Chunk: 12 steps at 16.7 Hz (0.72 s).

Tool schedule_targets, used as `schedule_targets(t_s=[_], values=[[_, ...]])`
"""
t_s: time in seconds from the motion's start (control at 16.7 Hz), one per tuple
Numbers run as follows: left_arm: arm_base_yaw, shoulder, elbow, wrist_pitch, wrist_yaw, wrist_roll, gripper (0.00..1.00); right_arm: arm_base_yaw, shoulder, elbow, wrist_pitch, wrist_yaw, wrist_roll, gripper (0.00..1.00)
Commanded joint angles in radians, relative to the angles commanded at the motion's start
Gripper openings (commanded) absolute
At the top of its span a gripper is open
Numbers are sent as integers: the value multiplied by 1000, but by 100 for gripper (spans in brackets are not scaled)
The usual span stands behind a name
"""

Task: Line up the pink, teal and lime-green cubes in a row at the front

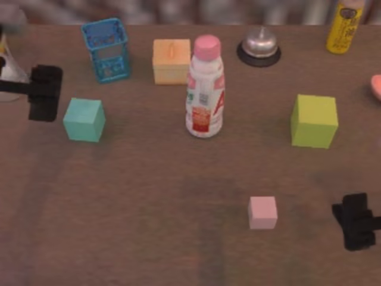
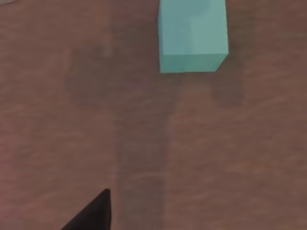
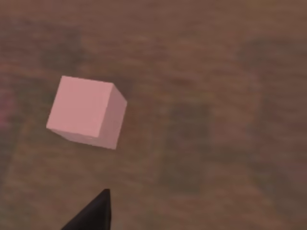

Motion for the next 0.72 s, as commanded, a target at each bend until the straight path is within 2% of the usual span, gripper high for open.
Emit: schedule_targets(t_s=[0.36,0.72], values=[[-23,627,551,-303,-14,-22,100,-221,-484,-343,254,-4,-160,100],[-22,1014,924,-444,-31,-48,100,-402,-800,-492,479,1,-267,100]])
